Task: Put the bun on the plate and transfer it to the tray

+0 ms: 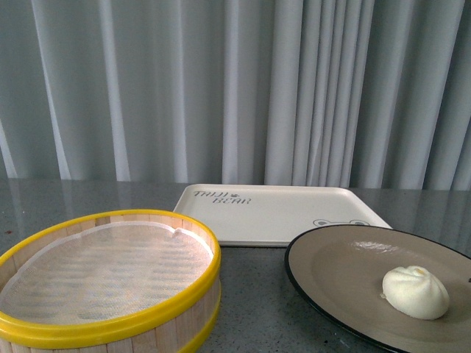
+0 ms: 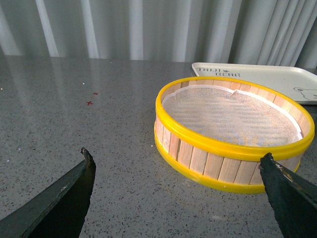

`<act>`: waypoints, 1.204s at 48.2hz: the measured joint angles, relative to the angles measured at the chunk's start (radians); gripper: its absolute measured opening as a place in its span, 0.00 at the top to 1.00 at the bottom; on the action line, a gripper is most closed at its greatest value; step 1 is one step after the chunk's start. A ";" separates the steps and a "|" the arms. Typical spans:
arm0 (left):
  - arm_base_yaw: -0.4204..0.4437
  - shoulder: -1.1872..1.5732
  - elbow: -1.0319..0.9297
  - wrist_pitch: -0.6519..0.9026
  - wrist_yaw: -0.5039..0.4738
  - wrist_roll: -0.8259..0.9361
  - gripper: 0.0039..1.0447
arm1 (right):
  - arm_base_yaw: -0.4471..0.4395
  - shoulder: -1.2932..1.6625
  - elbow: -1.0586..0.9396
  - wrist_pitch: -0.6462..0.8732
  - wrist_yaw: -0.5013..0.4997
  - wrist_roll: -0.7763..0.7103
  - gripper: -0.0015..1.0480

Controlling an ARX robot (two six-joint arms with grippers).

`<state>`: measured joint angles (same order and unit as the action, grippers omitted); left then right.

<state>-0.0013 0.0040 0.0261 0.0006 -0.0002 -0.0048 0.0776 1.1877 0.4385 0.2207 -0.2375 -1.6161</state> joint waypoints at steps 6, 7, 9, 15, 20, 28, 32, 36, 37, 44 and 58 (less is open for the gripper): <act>0.000 0.000 0.000 0.000 0.000 0.000 0.06 | 0.040 0.031 0.001 0.036 0.002 0.000 0.08; 0.000 0.000 0.000 0.000 0.000 0.000 0.06 | 0.044 0.035 0.002 0.041 0.003 0.000 0.08; 0.000 0.000 0.000 0.000 0.000 0.000 0.06 | 0.053 0.049 0.005 0.055 0.003 0.000 0.08; 0.000 0.000 0.000 0.000 0.000 0.000 0.06 | 0.061 0.079 0.009 0.083 0.012 0.000 0.08; 0.000 0.000 0.000 0.000 0.000 0.000 0.06 | 0.063 0.099 0.010 0.104 0.010 -0.005 0.08; 0.000 0.000 0.000 0.000 0.000 0.000 0.06 | 0.072 0.120 0.011 0.134 0.010 -0.009 0.20; 0.000 0.000 0.000 0.000 0.000 0.000 0.06 | 0.079 0.121 0.011 0.134 0.010 -0.008 0.32; 0.000 0.000 0.000 0.000 0.000 0.000 0.06 | 0.085 0.122 0.010 0.148 0.009 -0.009 0.47; 0.000 0.000 0.000 0.000 0.000 0.000 0.06 | 0.085 0.123 0.008 0.162 0.010 -0.010 0.50; 0.000 0.000 0.000 0.000 0.000 0.000 0.06 | 0.094 0.126 -0.031 0.238 0.037 -0.012 0.74; 0.000 0.000 0.000 0.000 0.000 0.000 0.06 | 0.105 0.121 -0.087 0.343 0.087 0.000 0.98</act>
<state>-0.0013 0.0040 0.0261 0.0006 -0.0002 -0.0048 0.1829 1.3087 0.3511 0.5632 -0.1509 -1.6157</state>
